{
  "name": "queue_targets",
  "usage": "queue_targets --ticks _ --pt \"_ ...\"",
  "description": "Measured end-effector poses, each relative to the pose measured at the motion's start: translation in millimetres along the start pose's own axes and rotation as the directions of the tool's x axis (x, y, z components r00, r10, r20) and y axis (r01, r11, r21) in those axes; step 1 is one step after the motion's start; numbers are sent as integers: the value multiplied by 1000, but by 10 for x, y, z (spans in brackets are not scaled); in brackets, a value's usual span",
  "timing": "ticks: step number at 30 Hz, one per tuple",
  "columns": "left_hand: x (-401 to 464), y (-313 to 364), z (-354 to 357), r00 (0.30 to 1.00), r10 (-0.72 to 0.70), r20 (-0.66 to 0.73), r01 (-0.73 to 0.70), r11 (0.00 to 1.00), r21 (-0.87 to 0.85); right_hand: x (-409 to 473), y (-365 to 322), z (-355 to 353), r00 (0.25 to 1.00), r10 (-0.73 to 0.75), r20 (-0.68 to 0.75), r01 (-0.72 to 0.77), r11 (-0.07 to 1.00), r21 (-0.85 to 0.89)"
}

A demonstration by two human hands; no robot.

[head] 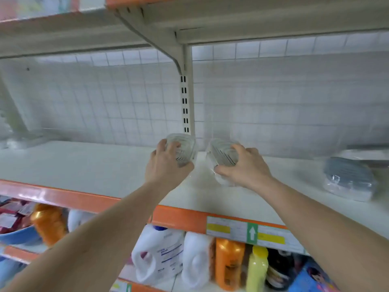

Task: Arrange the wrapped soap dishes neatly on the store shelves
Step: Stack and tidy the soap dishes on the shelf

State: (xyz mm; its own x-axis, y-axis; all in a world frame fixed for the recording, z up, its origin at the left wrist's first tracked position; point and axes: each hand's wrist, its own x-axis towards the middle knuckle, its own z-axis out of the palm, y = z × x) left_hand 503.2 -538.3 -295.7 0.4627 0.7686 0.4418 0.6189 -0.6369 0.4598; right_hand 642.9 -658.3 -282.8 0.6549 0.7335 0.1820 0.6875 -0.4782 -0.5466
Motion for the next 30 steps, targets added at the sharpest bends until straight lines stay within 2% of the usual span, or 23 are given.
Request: queue_targets --ticks 6,13,21,30 --pt "16 -789 -616 990 -82 -114 89 994 61 73 -919 466 984 -171 52 171 985 10" --pt "34 -2040 -1332 978 -131 -164 149 983 102 -33 -2127 1282 962 -242 124 243 970 13" --pt "218 -3467 -2058 985 -137 -101 148 982 116 -77 -3424 2188 957 -235 173 230 972 46" --pt "651 -4466 -2167 985 -173 15 171 982 84 339 -4174 2956 952 -202 231 214 976 -28"
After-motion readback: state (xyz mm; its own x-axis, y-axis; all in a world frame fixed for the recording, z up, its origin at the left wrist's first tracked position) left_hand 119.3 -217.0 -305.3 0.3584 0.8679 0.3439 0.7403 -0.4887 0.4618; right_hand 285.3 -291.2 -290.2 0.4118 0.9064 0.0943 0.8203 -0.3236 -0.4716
